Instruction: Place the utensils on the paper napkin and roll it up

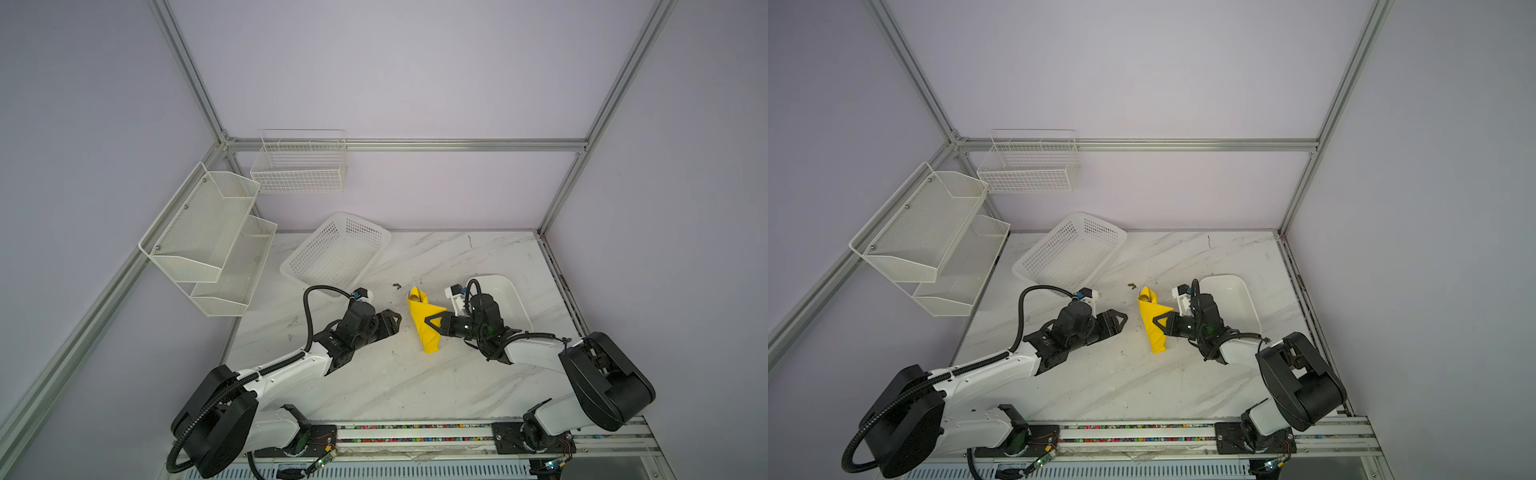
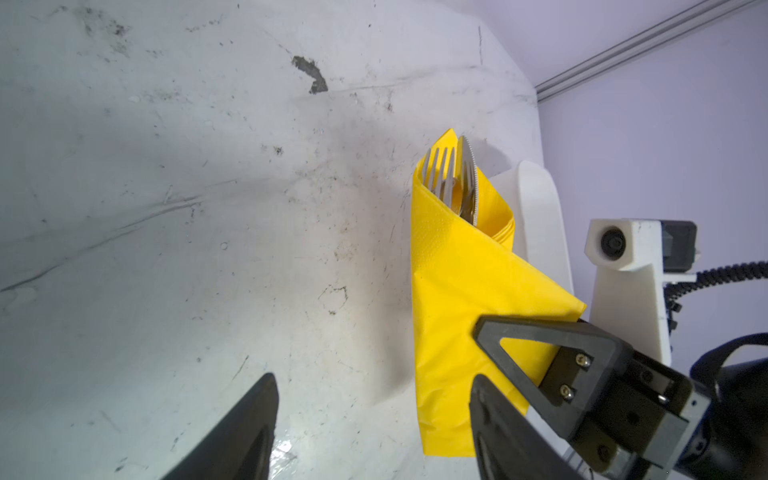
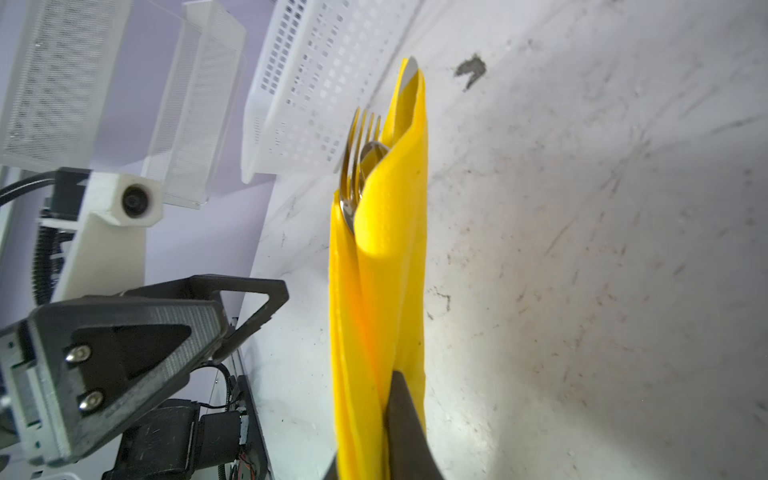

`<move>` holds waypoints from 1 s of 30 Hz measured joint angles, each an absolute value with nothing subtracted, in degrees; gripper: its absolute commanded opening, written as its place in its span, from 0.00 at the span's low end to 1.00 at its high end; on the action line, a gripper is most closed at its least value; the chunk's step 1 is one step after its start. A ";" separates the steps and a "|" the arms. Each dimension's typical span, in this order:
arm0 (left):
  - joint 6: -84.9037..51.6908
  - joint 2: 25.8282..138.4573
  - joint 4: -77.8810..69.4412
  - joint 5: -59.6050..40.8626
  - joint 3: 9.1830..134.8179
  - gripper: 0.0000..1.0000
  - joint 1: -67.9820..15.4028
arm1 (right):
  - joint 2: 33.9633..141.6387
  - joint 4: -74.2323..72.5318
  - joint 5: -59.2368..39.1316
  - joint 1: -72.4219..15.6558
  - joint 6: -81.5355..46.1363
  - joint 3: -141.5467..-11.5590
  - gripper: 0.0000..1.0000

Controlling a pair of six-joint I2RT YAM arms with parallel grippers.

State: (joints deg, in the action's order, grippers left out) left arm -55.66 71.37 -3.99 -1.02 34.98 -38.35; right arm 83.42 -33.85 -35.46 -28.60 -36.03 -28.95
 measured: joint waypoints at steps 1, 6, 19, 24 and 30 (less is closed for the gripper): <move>-55.27 70.76 -4.75 -1.45 34.85 0.79 -38.17 | 82.50 -34.22 -35.59 -28.60 -35.79 -28.95 0.09; -52.29 67.33 -8.23 -5.56 34.79 0.85 -36.53 | 79.66 -34.20 -36.49 -28.60 -35.33 -29.47 0.08; -50.43 58.81 -19.64 -13.41 30.11 1.00 -33.06 | 74.78 -33.19 -41.30 -28.60 -37.85 -34.81 0.08; -50.48 59.55 -22.87 -17.72 30.15 1.00 -32.34 | 73.84 -33.50 -42.81 -28.60 -40.32 -36.64 0.08; -52.56 63.94 -26.15 -21.82 30.28 0.97 -32.27 | 73.49 -34.11 -43.92 -28.60 -43.18 -36.88 0.08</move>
